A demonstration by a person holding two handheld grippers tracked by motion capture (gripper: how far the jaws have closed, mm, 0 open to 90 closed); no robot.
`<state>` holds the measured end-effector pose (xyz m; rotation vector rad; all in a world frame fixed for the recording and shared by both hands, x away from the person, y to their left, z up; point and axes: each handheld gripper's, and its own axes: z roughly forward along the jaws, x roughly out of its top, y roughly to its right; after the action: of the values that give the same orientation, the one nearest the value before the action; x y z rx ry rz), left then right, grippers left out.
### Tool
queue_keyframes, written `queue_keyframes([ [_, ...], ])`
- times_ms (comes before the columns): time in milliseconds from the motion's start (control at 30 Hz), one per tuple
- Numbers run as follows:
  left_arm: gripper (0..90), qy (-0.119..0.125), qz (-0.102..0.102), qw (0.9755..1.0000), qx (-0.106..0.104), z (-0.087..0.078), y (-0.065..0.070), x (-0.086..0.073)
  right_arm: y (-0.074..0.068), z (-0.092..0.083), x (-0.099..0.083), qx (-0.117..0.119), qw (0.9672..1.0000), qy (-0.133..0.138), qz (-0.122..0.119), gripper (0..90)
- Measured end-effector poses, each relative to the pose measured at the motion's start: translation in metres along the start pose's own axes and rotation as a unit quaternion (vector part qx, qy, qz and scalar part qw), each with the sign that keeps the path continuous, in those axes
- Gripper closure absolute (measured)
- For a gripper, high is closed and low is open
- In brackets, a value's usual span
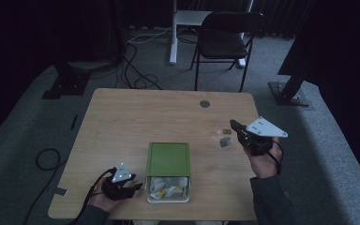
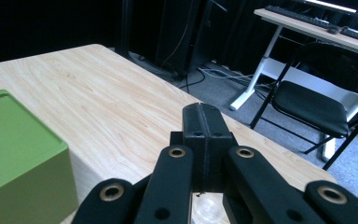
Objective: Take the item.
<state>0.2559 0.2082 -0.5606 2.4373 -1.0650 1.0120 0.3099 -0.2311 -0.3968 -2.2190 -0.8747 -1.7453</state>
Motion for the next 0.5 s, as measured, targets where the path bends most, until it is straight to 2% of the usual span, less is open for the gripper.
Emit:
queue_keyframes([
  [433, 53.5, -0.004, 0.001, 1.0000, 0.002, 0.001, 0.000, 0.000, 0.011, 0.007, -0.001, -0.008, 0.9999, 0.003, 0.012, 90.0],
  [500, 53.5, -0.004, 0.000, 1.0000, 0.002, 0.001, 0.000, 0.000, 0.015, 0.009, 0.000, -0.009, 0.9997, 0.009, 0.023, 90.0],
])
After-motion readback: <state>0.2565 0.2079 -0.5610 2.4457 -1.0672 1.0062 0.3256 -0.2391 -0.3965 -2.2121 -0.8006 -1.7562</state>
